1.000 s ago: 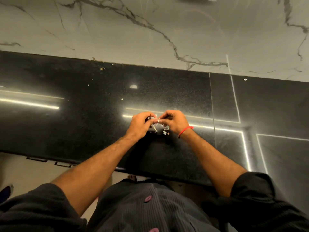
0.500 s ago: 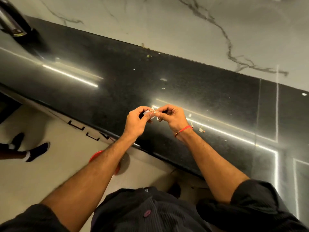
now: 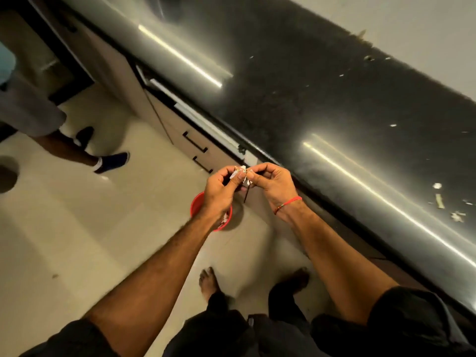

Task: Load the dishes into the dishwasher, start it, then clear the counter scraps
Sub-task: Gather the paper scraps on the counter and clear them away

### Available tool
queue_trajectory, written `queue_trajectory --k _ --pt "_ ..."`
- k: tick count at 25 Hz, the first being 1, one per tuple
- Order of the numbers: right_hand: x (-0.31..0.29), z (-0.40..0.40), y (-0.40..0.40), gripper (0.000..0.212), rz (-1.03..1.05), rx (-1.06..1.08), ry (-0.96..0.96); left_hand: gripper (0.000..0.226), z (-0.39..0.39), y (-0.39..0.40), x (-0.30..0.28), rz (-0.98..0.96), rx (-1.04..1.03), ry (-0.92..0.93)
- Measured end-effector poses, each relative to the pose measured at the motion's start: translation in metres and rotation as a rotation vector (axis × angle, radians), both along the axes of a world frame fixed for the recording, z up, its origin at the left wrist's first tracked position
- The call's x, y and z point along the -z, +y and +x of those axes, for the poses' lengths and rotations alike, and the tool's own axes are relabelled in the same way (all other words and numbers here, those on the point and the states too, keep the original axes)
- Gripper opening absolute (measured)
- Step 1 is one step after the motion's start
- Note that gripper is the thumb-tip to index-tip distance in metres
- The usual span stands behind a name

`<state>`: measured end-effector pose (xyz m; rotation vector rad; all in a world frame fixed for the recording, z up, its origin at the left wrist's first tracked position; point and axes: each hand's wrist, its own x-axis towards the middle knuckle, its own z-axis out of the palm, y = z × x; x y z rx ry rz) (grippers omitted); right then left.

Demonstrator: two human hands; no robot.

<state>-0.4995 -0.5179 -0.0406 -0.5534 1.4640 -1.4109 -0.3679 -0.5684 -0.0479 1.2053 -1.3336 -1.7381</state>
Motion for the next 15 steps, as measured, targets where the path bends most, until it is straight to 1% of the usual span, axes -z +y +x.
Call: queue_trajectory --k 2,5,7,8,10,13,14,15 --pt "0.034 0.033 -0.023 0.010 0.088 0.003 -0.029 0.012 0.030 -0.016 0.032 0.073 -0.044 -0.022" --pt "0.108 0.072 -0.052 0.009 0.239 0.013 -0.096 0.013 0.062 -0.038 0.110 0.205 -0.131 -0.064" --pt "0.168 0.091 -0.068 0.009 0.343 0.024 -0.092 0.010 0.074 -0.051 0.174 0.282 -0.190 -0.067" --pt "0.206 0.097 -0.077 0.011 0.387 0.031 -0.061 0.010 0.076 -0.053 0.213 0.324 -0.206 -0.059" --pt "0.274 0.104 -0.089 0.009 0.431 0.018 -0.004 0.013 0.077 -0.057 0.284 0.403 -0.229 -0.053" --pt "0.379 0.105 -0.104 0.012 0.510 -0.019 0.019 0.011 0.077 -0.079 0.381 0.497 -0.328 -0.037" --pt "0.410 0.105 -0.108 0.014 0.543 -0.053 0.036 0.016 0.080 -0.080 0.407 0.518 -0.345 -0.064" --pt "0.438 0.105 -0.110 0.016 0.576 -0.090 0.064 0.026 0.084 -0.075 0.432 0.539 -0.318 -0.200"
